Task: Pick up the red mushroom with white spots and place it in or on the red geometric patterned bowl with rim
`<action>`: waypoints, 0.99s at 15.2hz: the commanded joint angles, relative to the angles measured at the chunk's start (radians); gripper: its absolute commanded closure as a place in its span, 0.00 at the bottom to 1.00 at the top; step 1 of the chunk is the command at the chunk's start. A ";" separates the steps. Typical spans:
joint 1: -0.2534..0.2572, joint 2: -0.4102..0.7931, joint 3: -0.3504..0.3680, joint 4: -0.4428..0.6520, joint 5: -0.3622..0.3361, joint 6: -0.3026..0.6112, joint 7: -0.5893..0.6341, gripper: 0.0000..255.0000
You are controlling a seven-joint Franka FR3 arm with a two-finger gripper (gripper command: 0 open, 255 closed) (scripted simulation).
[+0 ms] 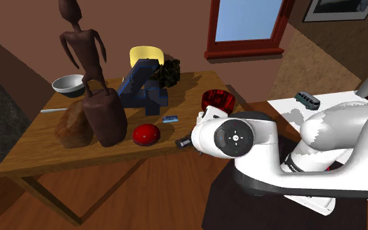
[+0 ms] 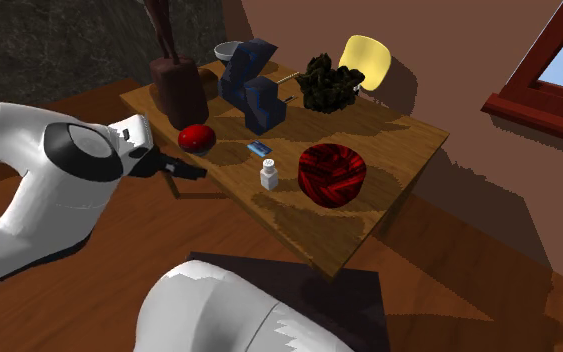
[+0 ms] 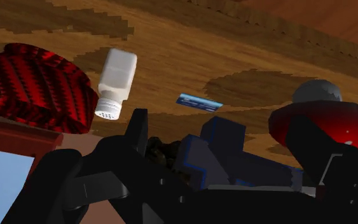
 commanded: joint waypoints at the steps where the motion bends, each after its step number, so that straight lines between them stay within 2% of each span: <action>1: -0.134 -0.023 0.146 0.071 -0.007 0.019 0.097 0.00; 4: -0.308 -0.104 0.315 0.190 0.002 0.020 0.204 0.00; 7: -0.450 -0.213 0.433 0.326 0.019 -0.007 0.294 0.00; 11: -0.608 -0.371 0.523 0.531 0.036 -0.077 0.404 0.00; 15: -0.756 -0.527 0.559 0.767 0.040 -0.182 0.510 0.00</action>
